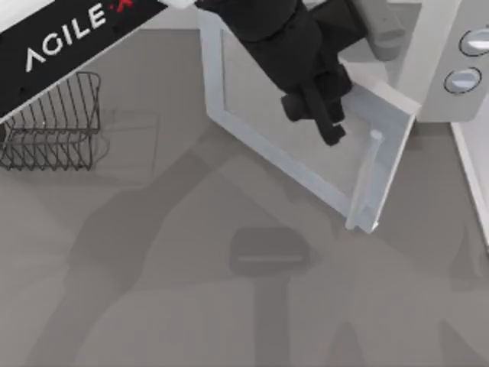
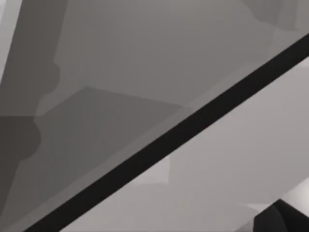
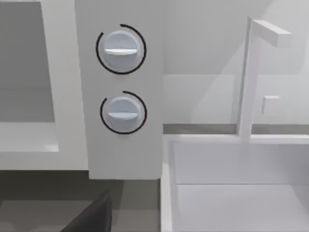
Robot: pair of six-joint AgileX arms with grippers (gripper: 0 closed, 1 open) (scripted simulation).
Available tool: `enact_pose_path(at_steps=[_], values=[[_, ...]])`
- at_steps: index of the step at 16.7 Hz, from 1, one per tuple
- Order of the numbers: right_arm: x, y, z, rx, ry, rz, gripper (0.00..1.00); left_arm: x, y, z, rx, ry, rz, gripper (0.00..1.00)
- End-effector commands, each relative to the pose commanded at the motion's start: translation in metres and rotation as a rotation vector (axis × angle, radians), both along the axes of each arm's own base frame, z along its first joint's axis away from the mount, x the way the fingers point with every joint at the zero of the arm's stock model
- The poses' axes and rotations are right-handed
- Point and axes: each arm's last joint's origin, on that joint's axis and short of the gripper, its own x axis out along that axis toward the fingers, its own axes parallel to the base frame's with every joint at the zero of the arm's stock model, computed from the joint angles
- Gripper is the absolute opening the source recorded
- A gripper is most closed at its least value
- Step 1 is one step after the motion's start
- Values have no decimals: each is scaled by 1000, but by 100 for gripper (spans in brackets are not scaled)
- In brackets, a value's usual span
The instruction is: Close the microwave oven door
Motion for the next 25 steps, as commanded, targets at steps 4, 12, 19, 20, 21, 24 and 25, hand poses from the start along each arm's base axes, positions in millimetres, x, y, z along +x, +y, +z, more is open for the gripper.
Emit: enact_pose_path(at_steps=[4,12,19,20,21,24,25], values=[[0,0,0,0,0,0,100,-23,-6,17,-7,7,-81,0],[0,0,0,0,0,0,100,-19,-18,14,-4,9,-62,0],[0,0,0,0,0,0,100,-2,-20,0,1,1,-3,0],[0,0,0,0,0,0,100,-2,-21,0,1,3,-4,0],[0,0,0,0,0,0,100,-3,-22,-1,3,7,-4,0],[0,0,0,0,0,0,100,-4,-27,-3,12,20,3,0],[0,0,0,0,0,0,100,-4,-30,-4,14,25,2,0]])
